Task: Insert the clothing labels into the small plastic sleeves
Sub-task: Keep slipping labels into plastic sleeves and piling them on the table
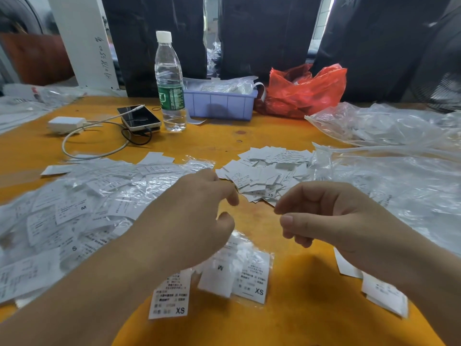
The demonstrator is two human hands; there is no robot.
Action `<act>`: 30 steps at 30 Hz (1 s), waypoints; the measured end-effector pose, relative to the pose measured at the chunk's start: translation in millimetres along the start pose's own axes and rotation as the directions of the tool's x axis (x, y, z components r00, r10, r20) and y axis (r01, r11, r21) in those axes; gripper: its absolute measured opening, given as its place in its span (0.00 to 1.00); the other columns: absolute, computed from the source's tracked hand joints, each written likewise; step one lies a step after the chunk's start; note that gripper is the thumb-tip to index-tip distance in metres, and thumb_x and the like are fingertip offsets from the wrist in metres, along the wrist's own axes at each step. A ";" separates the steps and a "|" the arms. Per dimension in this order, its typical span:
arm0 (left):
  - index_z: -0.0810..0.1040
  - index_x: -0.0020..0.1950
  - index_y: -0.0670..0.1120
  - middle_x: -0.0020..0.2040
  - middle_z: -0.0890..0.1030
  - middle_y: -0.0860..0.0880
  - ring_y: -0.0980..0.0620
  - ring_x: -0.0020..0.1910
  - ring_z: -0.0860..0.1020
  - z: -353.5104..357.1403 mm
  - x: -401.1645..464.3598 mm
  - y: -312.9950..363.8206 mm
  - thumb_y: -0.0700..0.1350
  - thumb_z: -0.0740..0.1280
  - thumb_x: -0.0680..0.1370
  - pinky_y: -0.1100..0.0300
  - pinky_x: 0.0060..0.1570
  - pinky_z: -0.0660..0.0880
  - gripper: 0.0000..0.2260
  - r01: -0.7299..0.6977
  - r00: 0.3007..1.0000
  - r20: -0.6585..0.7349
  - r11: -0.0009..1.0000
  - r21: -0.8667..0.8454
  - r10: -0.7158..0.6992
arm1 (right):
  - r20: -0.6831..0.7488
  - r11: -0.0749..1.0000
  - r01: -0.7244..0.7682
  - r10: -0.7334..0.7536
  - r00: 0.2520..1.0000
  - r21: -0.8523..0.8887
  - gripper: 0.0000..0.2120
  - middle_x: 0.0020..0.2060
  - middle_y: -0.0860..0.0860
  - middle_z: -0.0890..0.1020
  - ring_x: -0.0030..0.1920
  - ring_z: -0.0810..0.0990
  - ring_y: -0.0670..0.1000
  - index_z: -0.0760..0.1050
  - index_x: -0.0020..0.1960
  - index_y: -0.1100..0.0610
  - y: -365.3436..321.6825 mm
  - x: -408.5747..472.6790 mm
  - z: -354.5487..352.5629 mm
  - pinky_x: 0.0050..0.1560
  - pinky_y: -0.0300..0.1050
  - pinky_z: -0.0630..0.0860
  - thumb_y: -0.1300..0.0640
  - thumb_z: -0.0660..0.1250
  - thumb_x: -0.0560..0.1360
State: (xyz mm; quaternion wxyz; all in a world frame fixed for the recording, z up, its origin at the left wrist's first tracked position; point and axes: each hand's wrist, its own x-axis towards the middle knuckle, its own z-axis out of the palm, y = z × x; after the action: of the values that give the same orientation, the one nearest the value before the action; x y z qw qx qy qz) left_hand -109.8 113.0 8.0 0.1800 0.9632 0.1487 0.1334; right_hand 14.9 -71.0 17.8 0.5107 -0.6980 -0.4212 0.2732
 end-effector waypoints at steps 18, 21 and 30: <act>0.67 0.62 0.66 0.63 0.63 0.67 0.62 0.64 0.61 17.9 -6.5 11.8 0.66 0.63 0.74 0.61 0.60 0.65 0.18 -0.150 0.972 0.190 0.988 0.040 0.140 | -0.112 0.628 -0.102 0.024 0.993 -0.771 0.15 0.67 0.37 0.67 0.68 0.61 0.39 0.75 0.62 0.42 17.2 10.0 -4.9 0.64 0.38 0.60 0.44 0.65 0.76; 0.69 0.63 0.65 0.65 0.65 0.64 0.58 0.66 0.63 14.7 -2.9 4.5 0.57 0.62 0.79 0.58 0.65 0.65 0.12 -0.104 0.979 0.184 0.992 0.076 0.088 | -0.090 0.570 -0.103 0.052 0.995 -0.815 0.17 0.72 0.41 0.62 0.72 0.54 0.42 0.72 0.65 0.39 20.2 10.2 -3.4 0.68 0.42 0.57 0.41 0.62 0.77; 0.71 0.61 0.63 0.62 0.67 0.64 0.58 0.62 0.64 17.4 -2.9 4.4 0.47 0.59 0.80 0.61 0.60 0.66 0.14 -0.176 0.983 0.075 0.976 0.127 0.168 | -0.151 0.532 -0.105 -0.044 0.988 -0.840 0.14 0.60 0.40 0.74 0.64 0.68 0.45 0.74 0.62 0.42 23.4 9.9 -10.2 0.63 0.44 0.68 0.43 0.61 0.77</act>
State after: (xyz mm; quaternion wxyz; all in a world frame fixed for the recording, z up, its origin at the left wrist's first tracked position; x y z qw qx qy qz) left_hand -106.0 102.8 -6.5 0.1079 0.9861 0.0674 0.1073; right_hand 35.3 -70.2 -0.4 0.1354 -0.8837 -0.4479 -0.0100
